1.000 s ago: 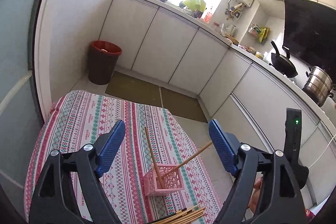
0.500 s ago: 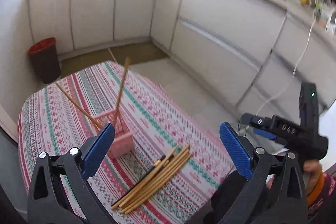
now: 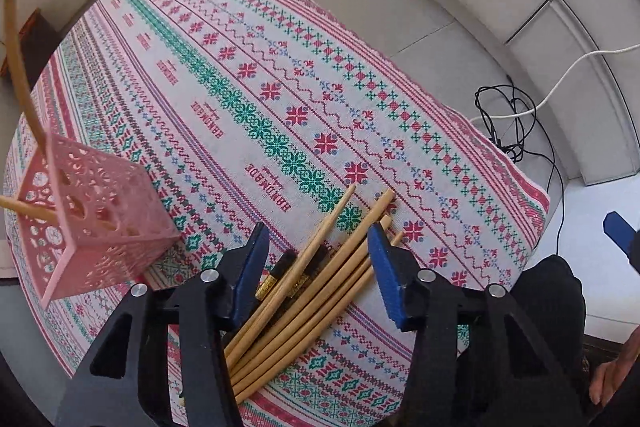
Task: Organize utensils
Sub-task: 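Lower the left tool to the pile and grasp another chopstick, then carry the chopstick with the left tool and release it into the holder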
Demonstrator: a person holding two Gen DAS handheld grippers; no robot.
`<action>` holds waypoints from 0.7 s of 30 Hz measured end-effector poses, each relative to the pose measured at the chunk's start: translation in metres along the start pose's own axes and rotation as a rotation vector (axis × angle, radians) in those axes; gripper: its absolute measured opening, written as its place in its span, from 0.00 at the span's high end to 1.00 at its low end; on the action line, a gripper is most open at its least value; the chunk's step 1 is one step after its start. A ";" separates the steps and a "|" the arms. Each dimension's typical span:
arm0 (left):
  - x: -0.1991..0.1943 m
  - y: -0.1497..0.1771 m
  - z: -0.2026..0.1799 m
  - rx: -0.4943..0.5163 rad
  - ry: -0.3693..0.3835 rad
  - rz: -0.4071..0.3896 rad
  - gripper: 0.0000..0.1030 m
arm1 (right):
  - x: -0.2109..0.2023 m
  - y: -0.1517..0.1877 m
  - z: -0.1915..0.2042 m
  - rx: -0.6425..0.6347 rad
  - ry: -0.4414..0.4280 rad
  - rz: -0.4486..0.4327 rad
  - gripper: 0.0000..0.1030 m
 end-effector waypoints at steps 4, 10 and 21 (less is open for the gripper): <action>0.015 -0.010 0.012 -0.023 -0.002 0.026 0.57 | 0.014 0.003 -0.002 0.005 0.006 0.052 0.10; 0.034 -0.020 0.002 0.022 0.012 0.062 0.70 | 0.021 0.001 -0.003 0.004 0.026 0.072 0.10; 0.001 -0.005 0.010 0.074 -0.008 -0.057 0.96 | 0.040 0.011 0.012 0.002 0.063 0.149 0.10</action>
Point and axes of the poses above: each gripper's, at about its wrist camera, not at the fingertips, and x roughly the way its jaws point, z to its left, y to its underside, the point moved 3 cm from there along x, roughly the way its jaws point, and after that the axes turned 12 degrees about y, right-handed, at the moved point
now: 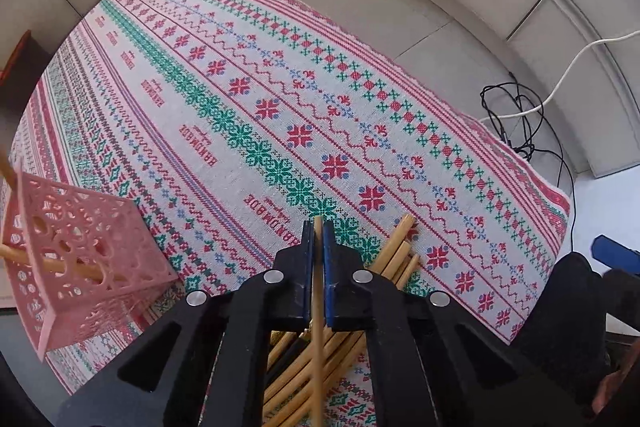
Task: Organize utensils
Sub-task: 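Carry the chopstick with the left tool and release it into the holder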
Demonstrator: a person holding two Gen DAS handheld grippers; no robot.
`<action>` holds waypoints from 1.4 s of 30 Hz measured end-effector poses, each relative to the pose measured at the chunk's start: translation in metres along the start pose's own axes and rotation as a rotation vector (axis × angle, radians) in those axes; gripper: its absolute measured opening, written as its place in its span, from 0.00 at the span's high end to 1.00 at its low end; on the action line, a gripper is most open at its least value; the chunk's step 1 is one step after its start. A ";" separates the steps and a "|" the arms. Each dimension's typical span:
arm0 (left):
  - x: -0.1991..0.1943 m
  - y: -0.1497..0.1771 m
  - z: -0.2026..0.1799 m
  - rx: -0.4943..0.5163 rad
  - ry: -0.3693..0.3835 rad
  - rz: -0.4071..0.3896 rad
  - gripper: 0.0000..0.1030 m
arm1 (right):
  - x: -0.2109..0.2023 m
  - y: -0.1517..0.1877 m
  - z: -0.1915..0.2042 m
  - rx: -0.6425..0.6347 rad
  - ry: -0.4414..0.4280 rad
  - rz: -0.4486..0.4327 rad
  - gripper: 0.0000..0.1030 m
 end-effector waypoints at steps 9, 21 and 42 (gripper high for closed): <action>-0.093 0.050 0.004 0.004 0.003 -0.192 0.96 | 0.041 0.008 0.049 -0.036 0.056 0.107 0.19; -0.180 0.108 0.008 -0.018 0.031 -0.426 0.96 | 0.077 0.004 0.085 0.030 0.177 0.177 0.67; -0.192 0.117 0.025 -0.053 0.063 -0.482 0.96 | 0.084 0.007 0.100 0.047 0.295 0.177 0.69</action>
Point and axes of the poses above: each gripper's, at about its wrist camera, not at the fingertips, and x roughly the way its jaws point, z to its left, y to its underside, the point moved 3 cm from there along x, roughly the way its jaws point, and after that the axes turned 12 degrees about y, right-handed, at the moved point
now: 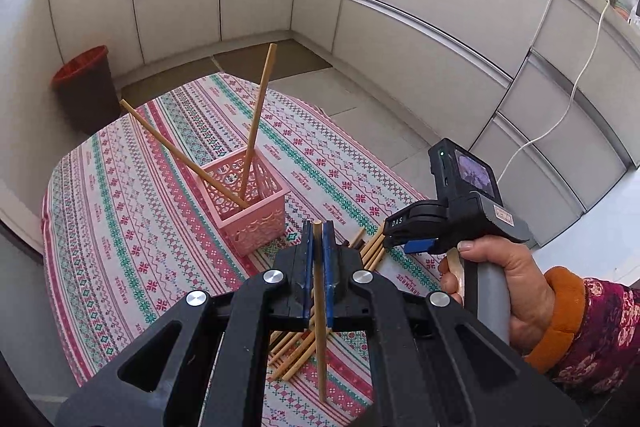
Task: Organize utensils
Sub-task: 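Carry the chopstick with the left tool and release it into the holder, then grasp a chopstick from the pile with the right tool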
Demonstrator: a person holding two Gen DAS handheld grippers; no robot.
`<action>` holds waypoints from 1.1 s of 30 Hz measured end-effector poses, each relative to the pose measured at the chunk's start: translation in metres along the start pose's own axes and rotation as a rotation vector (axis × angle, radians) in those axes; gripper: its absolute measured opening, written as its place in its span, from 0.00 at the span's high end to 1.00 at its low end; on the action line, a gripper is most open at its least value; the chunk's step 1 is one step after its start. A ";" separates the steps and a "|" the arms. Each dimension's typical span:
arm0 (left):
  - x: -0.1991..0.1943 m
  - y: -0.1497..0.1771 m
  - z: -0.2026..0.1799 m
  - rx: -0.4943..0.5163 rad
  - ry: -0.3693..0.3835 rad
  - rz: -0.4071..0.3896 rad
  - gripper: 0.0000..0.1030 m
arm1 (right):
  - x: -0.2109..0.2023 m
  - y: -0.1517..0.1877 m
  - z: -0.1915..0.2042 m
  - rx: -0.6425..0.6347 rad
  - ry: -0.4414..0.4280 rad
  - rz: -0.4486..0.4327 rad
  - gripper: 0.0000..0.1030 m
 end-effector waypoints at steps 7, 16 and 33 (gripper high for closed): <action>-0.006 -0.001 0.002 0.001 0.000 -0.017 0.95 | -0.002 0.007 -0.005 0.003 0.028 -0.015 0.83; -0.005 0.000 0.001 -0.003 0.018 -0.001 0.95 | -0.003 0.009 -0.001 0.030 0.023 -0.047 0.87; 0.160 0.046 -0.033 -0.064 0.108 0.467 0.70 | 0.015 -0.011 -0.049 0.077 -0.319 0.049 0.95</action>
Point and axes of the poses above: each gripper's, at about its wrist camera, not at the fingertips, and x roughly the way its jaws point, z to its left, y to its underside, the point moved 3 cm from there along x, roughly the way its jaws point, and after that the axes turned 12 degrees about y, right-handed, at the moved point
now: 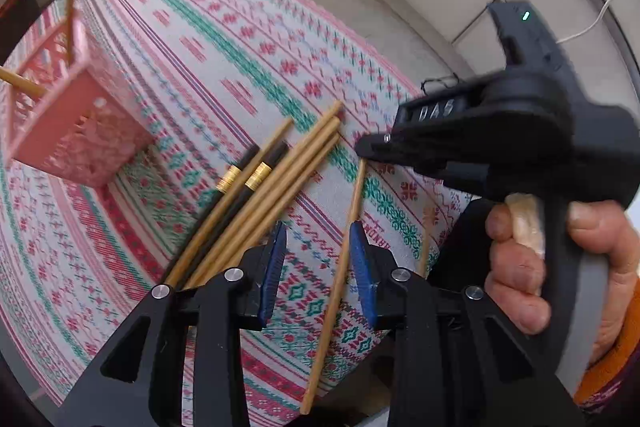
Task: Organize utensils
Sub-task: 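Grasp a chopstick from the pile with the right tool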
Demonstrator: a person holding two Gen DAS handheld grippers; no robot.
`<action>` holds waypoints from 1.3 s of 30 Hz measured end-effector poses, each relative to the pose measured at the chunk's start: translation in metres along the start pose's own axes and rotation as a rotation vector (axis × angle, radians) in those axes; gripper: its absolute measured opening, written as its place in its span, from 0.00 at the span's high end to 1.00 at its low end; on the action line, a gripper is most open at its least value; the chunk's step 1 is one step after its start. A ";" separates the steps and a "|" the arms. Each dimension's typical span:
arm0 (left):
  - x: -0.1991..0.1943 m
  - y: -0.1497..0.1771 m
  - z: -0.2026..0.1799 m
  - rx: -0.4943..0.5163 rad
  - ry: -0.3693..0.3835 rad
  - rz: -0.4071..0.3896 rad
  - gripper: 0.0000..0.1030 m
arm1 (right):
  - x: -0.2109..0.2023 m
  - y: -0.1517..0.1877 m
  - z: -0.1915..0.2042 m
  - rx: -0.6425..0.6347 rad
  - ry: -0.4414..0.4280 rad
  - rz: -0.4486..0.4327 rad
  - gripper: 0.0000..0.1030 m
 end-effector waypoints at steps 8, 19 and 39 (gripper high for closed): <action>-0.008 -0.005 0.002 -0.074 0.112 -0.115 0.69 | -0.007 -0.013 -0.012 -0.074 -0.040 0.019 0.95; -0.052 0.019 0.010 -0.088 0.083 -0.254 0.57 | -0.017 -0.015 -0.016 -0.122 -0.050 -0.040 0.95; -0.118 0.092 0.046 -0.217 0.008 -0.418 0.38 | -0.008 -0.018 0.004 -0.236 -0.087 -0.191 0.89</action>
Point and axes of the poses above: each gripper's, at about its wrist camera, not at the fingertips, and x roughly the way its jaws point, z to its left, y to its underside, the point moved 3 cm from there along x, roughly the way its jaws point, and after that the axes turned 12 degrees about y, right-handed, at the moved point
